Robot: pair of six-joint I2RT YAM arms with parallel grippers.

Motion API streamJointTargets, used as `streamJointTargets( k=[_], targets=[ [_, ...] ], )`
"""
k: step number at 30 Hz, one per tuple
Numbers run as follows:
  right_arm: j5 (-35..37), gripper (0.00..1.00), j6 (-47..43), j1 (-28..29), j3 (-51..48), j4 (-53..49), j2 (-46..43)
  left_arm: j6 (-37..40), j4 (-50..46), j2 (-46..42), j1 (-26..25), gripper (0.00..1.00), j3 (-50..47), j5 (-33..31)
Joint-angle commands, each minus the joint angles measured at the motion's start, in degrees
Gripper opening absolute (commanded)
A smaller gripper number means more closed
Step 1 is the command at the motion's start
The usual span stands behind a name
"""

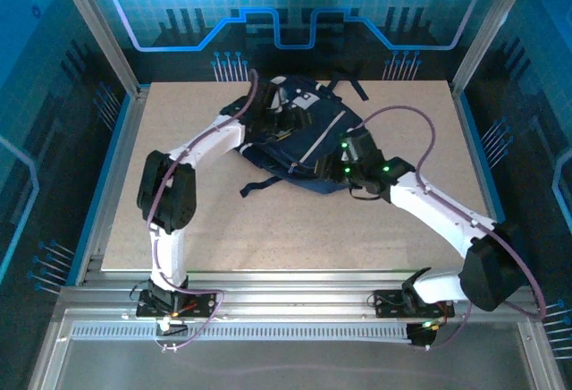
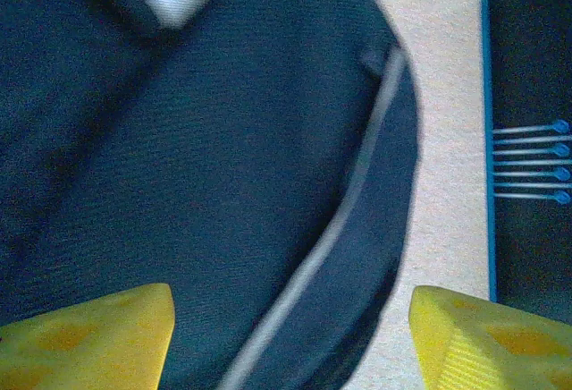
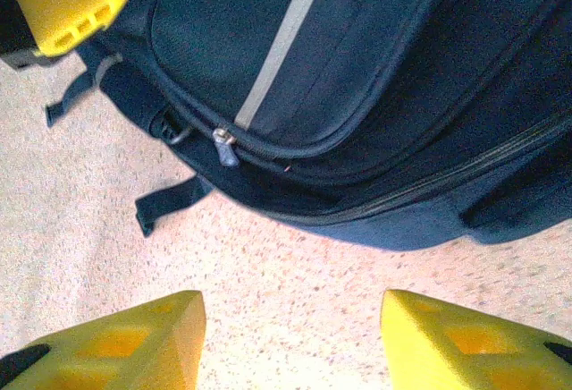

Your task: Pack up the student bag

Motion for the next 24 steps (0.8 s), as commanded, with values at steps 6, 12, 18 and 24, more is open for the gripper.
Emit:
streamJointTargets(
  k=[6, 12, 18, 24],
  targets=[
    [12.2, 0.48, 7.1, 9.5, 9.2, 1.9, 13.5, 0.9, 4.6, -6.1, 5.1, 0.72, -10.8, -1.0],
    [15.2, 0.42, 10.1, 11.9, 14.0, 3.9, 22.8, 2.4, 5.1, -4.8, 5.9, 0.72, -13.8, -2.2],
    [20.9, 0.38, 11.5, 13.1, 19.4, 3.7, 31.0, 1.4, 6.0, -1.2, 6.8, 0.72, -13.9, -1.0],
    [27.4, 0.35, 12.1, 13.2, 23.1, 3.6, 35.6, 0.3, 7.4, -0.2, 6.8, 0.72, -14.6, -0.3]
  ],
)
